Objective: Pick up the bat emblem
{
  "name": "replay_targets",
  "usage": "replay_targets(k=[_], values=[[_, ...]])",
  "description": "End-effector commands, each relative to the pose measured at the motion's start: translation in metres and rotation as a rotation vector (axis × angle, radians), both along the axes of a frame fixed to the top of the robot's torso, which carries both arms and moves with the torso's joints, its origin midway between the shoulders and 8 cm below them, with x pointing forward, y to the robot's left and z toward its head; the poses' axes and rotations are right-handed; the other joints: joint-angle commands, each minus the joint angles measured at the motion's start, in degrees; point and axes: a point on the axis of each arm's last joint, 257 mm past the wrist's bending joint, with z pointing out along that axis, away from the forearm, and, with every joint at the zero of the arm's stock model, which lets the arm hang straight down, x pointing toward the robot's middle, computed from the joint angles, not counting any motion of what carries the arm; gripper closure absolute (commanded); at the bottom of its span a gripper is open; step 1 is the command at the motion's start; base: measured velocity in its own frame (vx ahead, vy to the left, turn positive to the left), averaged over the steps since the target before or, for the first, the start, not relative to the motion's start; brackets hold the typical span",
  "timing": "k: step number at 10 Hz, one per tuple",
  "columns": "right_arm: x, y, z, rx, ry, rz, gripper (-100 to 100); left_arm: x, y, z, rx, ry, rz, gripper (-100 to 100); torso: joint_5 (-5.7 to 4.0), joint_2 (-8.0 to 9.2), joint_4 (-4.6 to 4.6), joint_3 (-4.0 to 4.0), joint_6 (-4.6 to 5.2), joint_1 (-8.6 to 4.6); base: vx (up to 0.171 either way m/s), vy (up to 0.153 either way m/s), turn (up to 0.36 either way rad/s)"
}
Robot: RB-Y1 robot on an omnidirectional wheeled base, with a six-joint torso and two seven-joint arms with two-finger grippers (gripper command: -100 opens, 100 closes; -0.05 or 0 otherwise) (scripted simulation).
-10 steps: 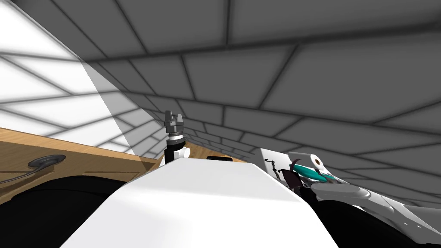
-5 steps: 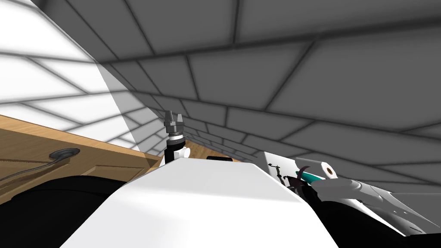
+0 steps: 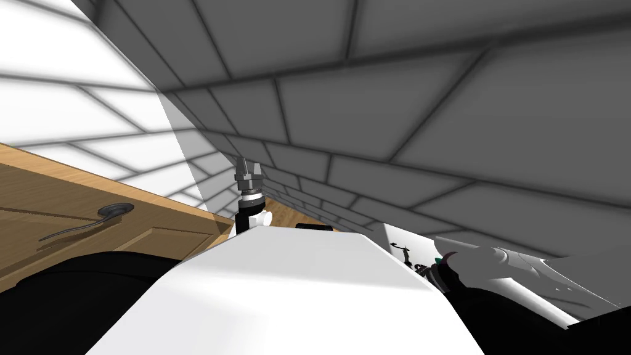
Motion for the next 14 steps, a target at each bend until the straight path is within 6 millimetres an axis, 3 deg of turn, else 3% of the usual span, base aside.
replay_targets(k=[1, 6, 7, 8, 14], values=[[0.000, -0.013, 0.006, -0.037, 0.021, 0.040, -100, 0.000, 0.000, 0.000, 0.000, 0.000, 0.000, 0, 0.00, 0.00, 0.00, 0.00, 0.00, 0.00, 0.033, 0.017, 0.167], [0.003, -0.025, 0.014, -0.077, 0.049, 0.099, -100, 0.000, 0.000, 0.000, 0.000, 0.000, 0.000, 0, 0.00, 0.01, 0.00, 0.01, 0.02, 0.01, 0.022, 0.012, 0.066], [0.004, -0.026, 0.015, -0.079, 0.049, 0.101, 0, 0.000, 0.000, 0.000, 0.000, 0.000, 0.000, 0, -0.01, 0.07, 0.02, 0.04, 0.05, -0.03, 0.000, 0.000, 0.000], [-0.003, -0.031, 0.008, -0.075, 0.049, 0.092, -100, 0.000, 0.000, 0.000, 0.000, 0.000, 0.000, 0, -0.02, 0.12, 0.03, 0.07, 0.05, -0.05, 0.002, 0.017, 0.084], [-0.025, -0.049, -0.007, -0.072, 0.049, 0.060, -100, 0.000, 0.000, 0.000, 0.000, 0.000, 0.000, 0, -0.01, 0.17, 0.05, 0.10, 0.05, 0.00, 0.002, 0.025, 0.061]])
